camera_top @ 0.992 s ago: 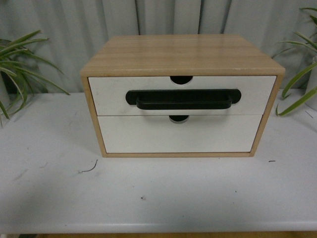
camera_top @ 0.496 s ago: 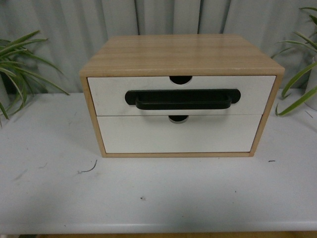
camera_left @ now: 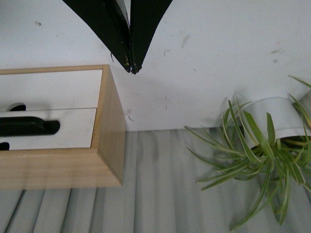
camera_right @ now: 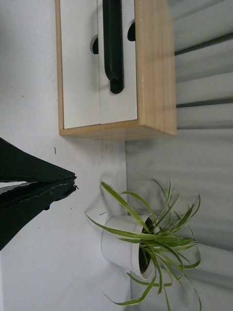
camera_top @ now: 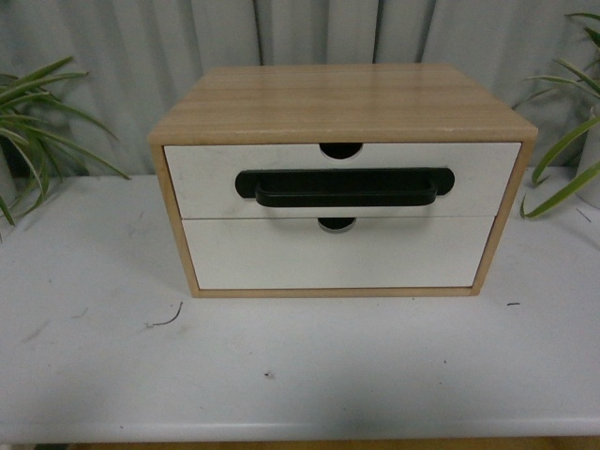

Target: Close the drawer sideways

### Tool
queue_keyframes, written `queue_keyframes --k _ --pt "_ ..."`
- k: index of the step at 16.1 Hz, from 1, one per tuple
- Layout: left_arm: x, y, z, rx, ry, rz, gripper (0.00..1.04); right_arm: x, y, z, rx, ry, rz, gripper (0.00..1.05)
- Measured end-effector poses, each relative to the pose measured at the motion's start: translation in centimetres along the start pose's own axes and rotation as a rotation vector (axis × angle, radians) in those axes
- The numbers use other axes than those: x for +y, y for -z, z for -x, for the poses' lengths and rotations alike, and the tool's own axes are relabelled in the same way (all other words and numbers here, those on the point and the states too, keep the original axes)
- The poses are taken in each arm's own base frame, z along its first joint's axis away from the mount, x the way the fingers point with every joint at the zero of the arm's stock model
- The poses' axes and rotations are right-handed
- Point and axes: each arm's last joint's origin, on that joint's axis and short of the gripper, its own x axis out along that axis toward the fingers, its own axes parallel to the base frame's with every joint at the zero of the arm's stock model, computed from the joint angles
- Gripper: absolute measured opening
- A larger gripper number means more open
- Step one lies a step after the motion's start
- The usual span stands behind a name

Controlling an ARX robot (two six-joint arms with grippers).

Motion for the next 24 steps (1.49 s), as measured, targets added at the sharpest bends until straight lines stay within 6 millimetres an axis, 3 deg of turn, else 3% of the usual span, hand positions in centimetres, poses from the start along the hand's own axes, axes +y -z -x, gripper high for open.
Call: queue_keyframes --k 9,11,16,17,24 --pt "0.0 -0.08 0.01 -0.009 0.0 0.002 0.05 0.0 0.04 0.0 0.004 0.0 0.002 0.03" --pt "0.0 -0.08 0.01 -0.009 0.0 0.002 0.28 0.0 0.04 0.0 0.004 0.0 0.002 0.26" --pt "0.0 -0.08 0.01 -0.009 0.0 0.002 0.97 0.0 0.04 0.0 0.004 0.0 0.002 0.95" --pt "0.0 -0.08 0.01 -0.009 0.0 0.001 0.98 0.0 0.04 0.0 0.004 0.0 0.001 0.99" --pt "0.0 -0.08 0.01 -0.009 0.0 0.002 0.98 0.0 0.04 0.0 0.004 0.0 0.001 0.98"
